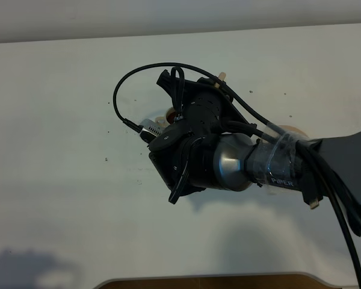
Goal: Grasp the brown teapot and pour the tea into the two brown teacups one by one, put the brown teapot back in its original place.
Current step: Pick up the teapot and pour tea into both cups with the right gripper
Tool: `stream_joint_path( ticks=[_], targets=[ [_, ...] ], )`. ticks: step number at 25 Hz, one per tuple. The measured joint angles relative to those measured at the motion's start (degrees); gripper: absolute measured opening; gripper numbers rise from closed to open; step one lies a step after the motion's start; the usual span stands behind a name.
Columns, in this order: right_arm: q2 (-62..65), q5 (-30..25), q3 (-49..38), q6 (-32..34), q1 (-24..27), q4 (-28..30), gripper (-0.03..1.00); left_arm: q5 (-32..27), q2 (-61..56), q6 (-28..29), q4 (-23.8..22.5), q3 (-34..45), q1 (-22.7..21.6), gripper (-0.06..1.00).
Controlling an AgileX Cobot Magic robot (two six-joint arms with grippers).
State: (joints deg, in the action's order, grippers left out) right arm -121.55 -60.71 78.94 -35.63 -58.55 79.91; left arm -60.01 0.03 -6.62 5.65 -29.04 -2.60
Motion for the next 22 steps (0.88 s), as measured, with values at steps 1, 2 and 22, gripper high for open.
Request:
stream_joint_path(
  ticks=[1, 2, 22],
  targets=[
    [0.0, 0.01, 0.0, -0.42, 0.0, 0.14, 0.1, 0.0, 0.0, 0.0, 0.0, 0.0, 0.0, 0.37],
    [0.0, -0.03, 0.0, -0.67, 0.0, 0.26, 0.1, 0.0, -0.03, 0.0, 0.0, 0.0, 0.0, 0.37],
    [0.0, 0.31, 0.0, -3.14, -1.14, 2.8, 0.1, 0.0, -0.03, 0.0, 0.0, 0.0, 0.0, 0.37]
  ],
)
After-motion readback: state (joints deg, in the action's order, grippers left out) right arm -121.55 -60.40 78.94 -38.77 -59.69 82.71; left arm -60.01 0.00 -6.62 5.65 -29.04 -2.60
